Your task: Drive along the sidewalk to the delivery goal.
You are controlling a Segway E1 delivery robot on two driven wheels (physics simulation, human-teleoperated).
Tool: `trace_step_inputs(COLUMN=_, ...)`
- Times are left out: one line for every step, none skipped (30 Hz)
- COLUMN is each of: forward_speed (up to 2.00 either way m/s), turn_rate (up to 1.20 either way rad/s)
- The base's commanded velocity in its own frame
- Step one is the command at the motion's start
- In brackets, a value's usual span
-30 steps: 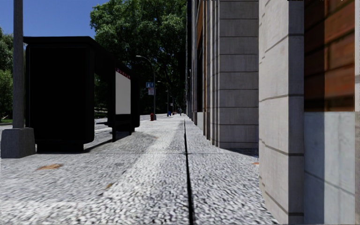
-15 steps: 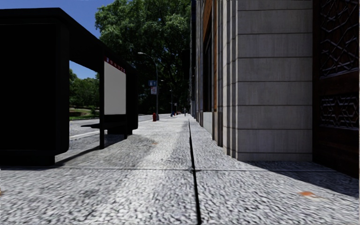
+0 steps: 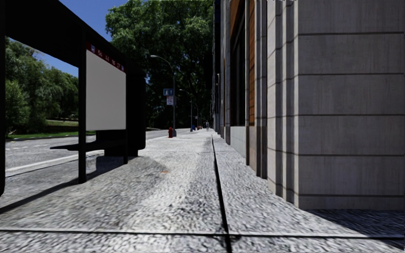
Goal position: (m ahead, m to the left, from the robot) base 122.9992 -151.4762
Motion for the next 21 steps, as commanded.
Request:
trace_step_inputs(forward_speed=2.00, turn_rate=0.00)
trace_step_inputs(forward_speed=2.00, turn_rate=0.00)
trace_step_inputs(forward_speed=2.00, turn_rate=0.00)
trace_step_inputs(forward_speed=2.00, turn_rate=0.00)
trace_step_inputs(forward_speed=2.00, turn_rate=0.00)
trace_step_inputs(forward_speed=2.00, turn_rate=0.00)
trace_step_inputs(forward_speed=2.00, turn_rate=0.00)
trace_step_inputs(forward_speed=2.00, turn_rate=0.00)
trace_step_inputs(forward_speed=2.00, turn_rate=0.00)
trace_step_inputs(forward_speed=2.00, turn_rate=0.00)
trace_step_inputs(forward_speed=2.00, turn_rate=0.00)
trace_step_inputs(forward_speed=2.00, turn_rate=0.00)
trace_step_inputs(forward_speed=2.00, turn_rate=0.00)
trace_step_inputs(forward_speed=2.00, turn_rate=0.00)
trace_step_inputs(forward_speed=2.00, turn_rate=0.00)
trace_step_inputs(forward_speed=2.00, turn_rate=0.00)
trace_step_inputs(forward_speed=2.00, turn_rate=0.00)
trace_step_inputs(forward_speed=2.00, turn_rate=0.00)
trace_step_inputs(forward_speed=2.00, turn_rate=0.00)
trace_step_inputs(forward_speed=2.00, turn_rate=0.00)
trace_step_inputs(forward_speed=2.00, turn_rate=0.00)
